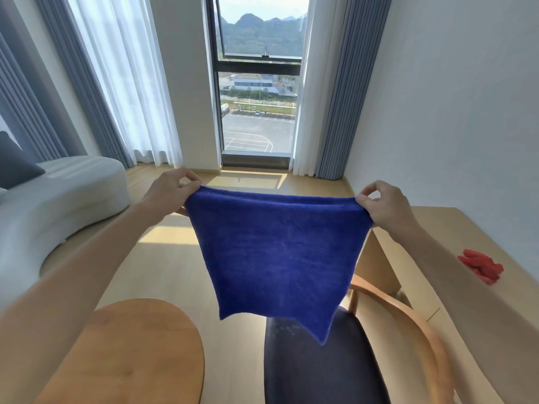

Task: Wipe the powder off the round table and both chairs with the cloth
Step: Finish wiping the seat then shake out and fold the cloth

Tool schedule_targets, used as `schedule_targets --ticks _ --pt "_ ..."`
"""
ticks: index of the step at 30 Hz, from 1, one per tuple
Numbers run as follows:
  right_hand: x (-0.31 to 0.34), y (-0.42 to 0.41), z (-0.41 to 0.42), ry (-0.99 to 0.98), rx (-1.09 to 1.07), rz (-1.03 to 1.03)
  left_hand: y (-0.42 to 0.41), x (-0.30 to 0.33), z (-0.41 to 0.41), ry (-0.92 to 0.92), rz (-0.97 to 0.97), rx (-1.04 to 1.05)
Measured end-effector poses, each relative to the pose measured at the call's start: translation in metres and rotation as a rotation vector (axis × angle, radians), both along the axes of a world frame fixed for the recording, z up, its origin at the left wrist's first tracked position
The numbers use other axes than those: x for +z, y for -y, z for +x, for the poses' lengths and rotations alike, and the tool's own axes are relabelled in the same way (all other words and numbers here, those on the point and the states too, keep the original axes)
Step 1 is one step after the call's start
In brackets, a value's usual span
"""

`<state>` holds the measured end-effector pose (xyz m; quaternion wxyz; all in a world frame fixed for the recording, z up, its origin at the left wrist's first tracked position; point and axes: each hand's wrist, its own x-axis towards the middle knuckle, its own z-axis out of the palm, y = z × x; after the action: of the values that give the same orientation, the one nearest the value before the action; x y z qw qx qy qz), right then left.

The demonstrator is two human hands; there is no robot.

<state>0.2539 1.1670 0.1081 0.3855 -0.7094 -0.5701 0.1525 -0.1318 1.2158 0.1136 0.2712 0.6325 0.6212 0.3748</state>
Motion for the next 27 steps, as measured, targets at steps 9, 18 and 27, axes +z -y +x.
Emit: schedule_targets --ticks 9,18,27 --pt "0.012 0.008 0.002 -0.357 0.231 -0.269 0.003 0.016 -0.012 0.260 -0.232 -0.223" --pt "0.021 0.012 0.004 -0.244 0.213 -0.189 0.001 0.015 -0.018 -0.176 0.012 -0.101" --pt "0.013 0.012 0.011 -0.127 0.232 -0.186 0.003 0.014 -0.016 -0.012 -0.045 -0.140"
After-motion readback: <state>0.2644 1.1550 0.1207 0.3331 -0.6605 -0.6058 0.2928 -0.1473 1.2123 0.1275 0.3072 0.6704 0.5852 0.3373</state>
